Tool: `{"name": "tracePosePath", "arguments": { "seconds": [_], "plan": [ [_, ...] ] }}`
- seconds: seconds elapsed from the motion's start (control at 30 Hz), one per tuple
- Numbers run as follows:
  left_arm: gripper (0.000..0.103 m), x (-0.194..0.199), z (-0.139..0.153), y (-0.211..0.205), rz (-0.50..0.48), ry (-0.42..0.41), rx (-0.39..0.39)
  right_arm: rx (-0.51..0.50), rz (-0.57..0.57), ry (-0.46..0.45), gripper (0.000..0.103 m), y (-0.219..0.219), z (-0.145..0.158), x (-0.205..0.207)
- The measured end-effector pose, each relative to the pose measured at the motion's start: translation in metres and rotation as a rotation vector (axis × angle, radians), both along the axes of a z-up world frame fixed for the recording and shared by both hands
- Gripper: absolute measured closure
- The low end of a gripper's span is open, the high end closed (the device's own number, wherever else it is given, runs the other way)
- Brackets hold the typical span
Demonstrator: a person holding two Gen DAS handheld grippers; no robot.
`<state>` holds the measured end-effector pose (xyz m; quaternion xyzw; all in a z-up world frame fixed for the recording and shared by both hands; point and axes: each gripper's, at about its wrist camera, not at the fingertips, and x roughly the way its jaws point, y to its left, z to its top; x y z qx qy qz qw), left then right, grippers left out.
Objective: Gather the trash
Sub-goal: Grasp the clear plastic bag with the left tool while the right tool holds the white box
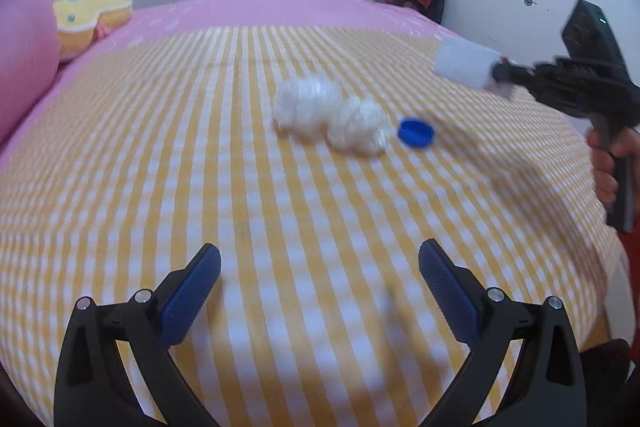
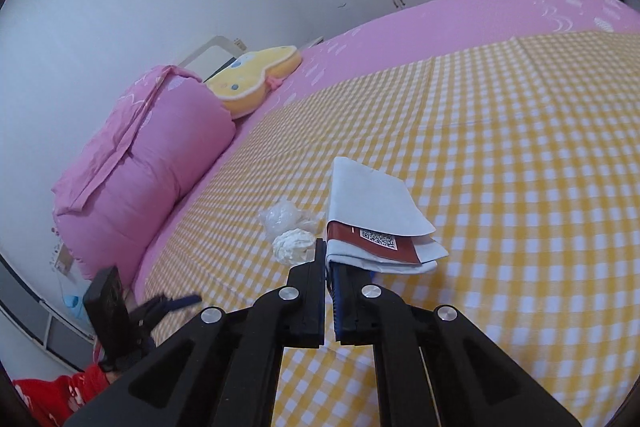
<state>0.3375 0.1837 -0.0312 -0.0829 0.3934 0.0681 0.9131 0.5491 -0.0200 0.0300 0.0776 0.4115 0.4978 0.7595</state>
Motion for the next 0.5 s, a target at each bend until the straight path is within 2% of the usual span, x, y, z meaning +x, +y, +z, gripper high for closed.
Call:
{"name": "tracePosePath", "arguments": {
  "seconds": [0.2,0.3,0.4,0.5],
  "plan": [
    [0.005,0.054,0.024,0.016,-0.012,-0.082,0.083,-0.027,-0.011,-0.013,0.095,-0.019,-0.005,-0.005],
    [0.014,0.083,0.027,0.023,-0.028,-0.090,0.095,-0.030,-0.017,-0.002,0.095,-0.026,-0.010,-0.005],
    [0.025,0.109,0.020,0.030,-0.039,-0.059,0.099,-0.036,-0.022,0.005,0.095,-0.034,-0.016,-0.003],
    [0.033,0.128,0.010,0.038,-0.038,-0.025,0.064,-0.041,-0.025,0.009,0.095,-0.036,-0.018,-0.002]
  ]
}}
